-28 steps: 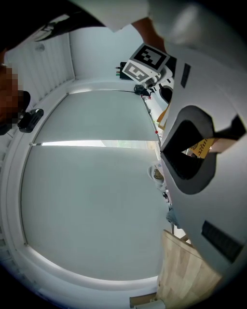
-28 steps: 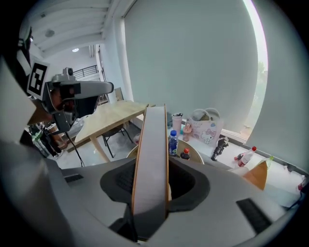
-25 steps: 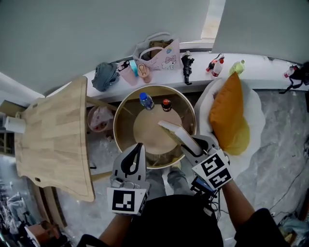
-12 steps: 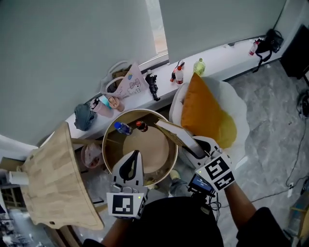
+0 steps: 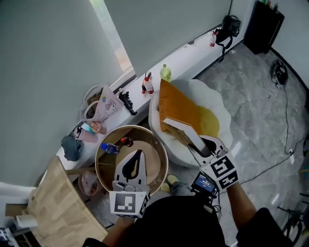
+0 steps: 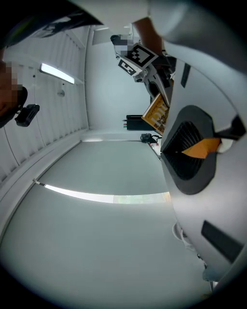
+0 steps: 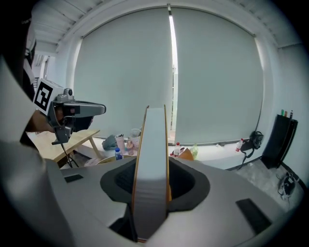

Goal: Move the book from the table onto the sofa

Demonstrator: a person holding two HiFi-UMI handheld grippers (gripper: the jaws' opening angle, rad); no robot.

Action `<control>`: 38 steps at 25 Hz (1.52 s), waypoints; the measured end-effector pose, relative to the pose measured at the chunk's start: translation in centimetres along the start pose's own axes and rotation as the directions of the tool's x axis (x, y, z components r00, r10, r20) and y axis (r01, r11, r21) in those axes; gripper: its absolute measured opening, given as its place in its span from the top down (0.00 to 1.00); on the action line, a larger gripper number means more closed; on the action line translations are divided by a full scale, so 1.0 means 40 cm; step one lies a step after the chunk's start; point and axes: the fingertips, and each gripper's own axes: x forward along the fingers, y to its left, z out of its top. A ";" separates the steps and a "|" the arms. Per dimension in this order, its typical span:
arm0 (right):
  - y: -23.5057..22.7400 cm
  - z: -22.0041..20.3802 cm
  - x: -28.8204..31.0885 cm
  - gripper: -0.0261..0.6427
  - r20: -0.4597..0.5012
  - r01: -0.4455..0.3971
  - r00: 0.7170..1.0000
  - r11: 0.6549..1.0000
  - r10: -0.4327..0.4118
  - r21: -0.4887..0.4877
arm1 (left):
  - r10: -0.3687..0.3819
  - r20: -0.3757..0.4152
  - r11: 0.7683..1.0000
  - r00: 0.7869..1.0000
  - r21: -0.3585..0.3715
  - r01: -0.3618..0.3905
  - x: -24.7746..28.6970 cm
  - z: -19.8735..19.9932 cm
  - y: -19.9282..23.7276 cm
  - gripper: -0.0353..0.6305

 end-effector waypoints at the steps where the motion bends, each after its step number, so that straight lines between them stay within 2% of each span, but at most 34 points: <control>1: -0.001 -0.005 -0.017 0.74 -0.002 0.031 1.000 0.999 -0.030 0.010 | -0.024 0.012 1.000 1.000 0.001 0.024 -0.001 0.008 -0.005 0.93; 9: 0.031 -0.021 -0.161 0.74 0.000 0.234 0.972 0.970 -0.235 0.060 | -0.180 0.097 0.983 0.979 0.042 0.177 -0.052 0.055 -0.042 0.93; 20: 0.071 -0.056 -0.269 0.74 -0.006 0.388 0.921 0.918 -0.388 0.085 | -0.283 0.140 0.959 0.949 0.067 0.276 -0.110 0.043 -0.082 0.93; 25: 0.051 -0.079 -0.309 0.74 0.002 0.419 0.907 0.902 -0.421 0.104 | -0.313 0.133 0.948 0.940 0.094 0.303 -0.105 0.041 -0.132 0.93; 31: -0.041 -0.119 -0.321 0.74 -0.011 0.453 0.891 0.885 -0.454 0.105 | -0.320 0.118 0.945 0.940 0.110 0.308 -0.057 0.042 -0.176 0.93; 38: -0.191 -0.181 -0.285 0.74 -0.053 0.423 0.906 0.894 -0.420 0.150 | -0.295 0.070 0.952 0.953 0.105 0.287 0.081 0.045 -0.227 0.93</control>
